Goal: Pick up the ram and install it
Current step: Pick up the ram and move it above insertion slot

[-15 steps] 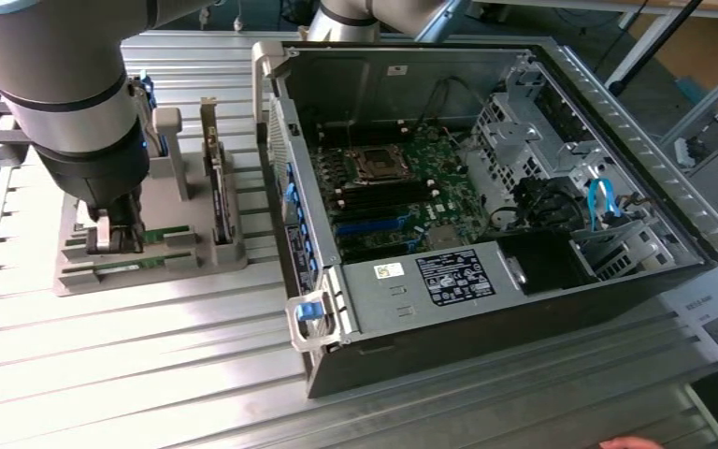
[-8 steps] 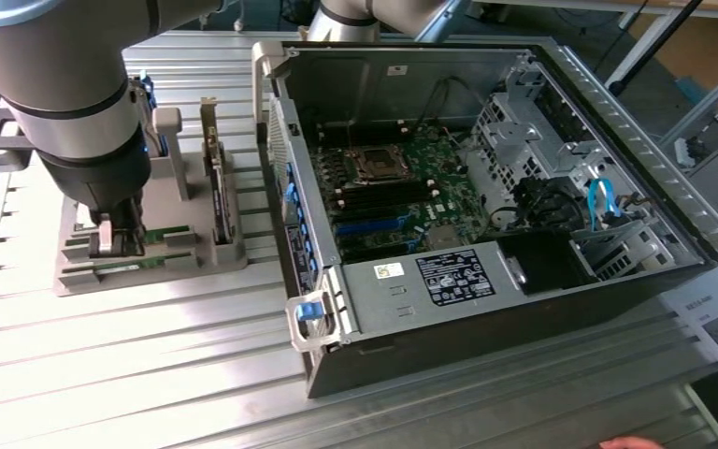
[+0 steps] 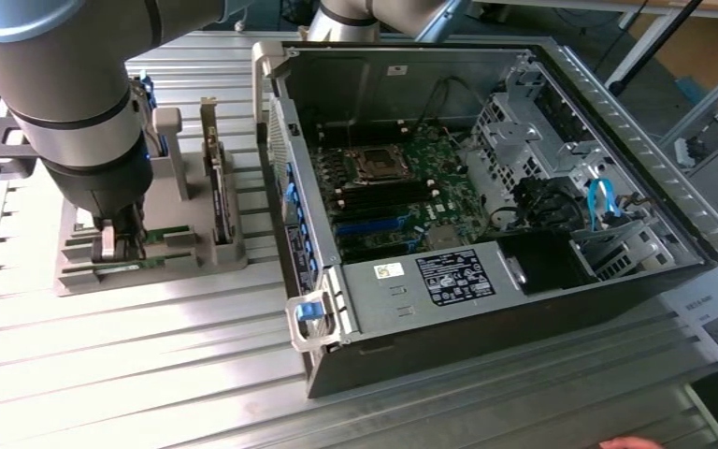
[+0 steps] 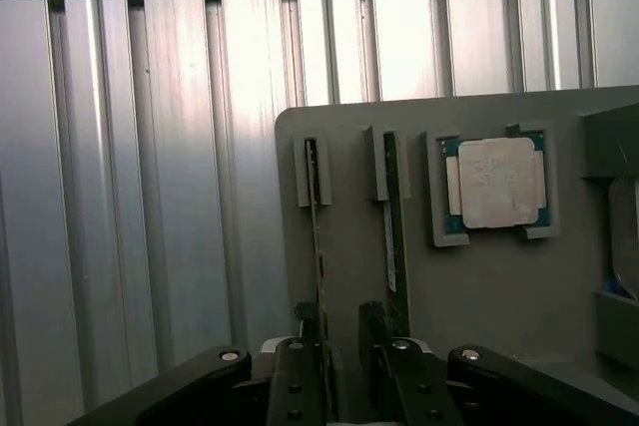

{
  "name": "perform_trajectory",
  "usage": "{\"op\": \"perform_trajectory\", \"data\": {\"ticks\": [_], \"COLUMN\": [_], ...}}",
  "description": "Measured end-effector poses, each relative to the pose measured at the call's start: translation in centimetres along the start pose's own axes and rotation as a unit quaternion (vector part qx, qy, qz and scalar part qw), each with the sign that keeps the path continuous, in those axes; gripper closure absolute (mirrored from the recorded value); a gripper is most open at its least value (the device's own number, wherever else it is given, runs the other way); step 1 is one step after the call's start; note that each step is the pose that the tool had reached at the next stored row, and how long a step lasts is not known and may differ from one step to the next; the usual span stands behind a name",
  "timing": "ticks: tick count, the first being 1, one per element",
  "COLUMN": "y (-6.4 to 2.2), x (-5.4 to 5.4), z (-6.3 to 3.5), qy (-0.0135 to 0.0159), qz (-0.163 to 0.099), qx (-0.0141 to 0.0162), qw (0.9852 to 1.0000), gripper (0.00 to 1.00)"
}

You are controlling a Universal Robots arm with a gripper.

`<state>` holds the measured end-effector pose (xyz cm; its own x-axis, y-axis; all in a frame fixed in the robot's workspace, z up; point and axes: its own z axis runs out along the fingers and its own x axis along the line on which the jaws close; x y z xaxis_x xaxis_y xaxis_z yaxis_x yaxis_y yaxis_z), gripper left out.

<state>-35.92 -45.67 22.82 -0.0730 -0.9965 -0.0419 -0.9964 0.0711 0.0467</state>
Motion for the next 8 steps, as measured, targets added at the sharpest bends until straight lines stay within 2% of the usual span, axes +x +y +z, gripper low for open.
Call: {"op": "perform_trajectory", "data": {"ticks": [8], "y": [-0.14], "x": [-0.01], "z": [0.02], "qy": [-0.0001], "qz": [0.0], "qx": [0.0001], "qw": [1.0], "gripper": [0.7]}}
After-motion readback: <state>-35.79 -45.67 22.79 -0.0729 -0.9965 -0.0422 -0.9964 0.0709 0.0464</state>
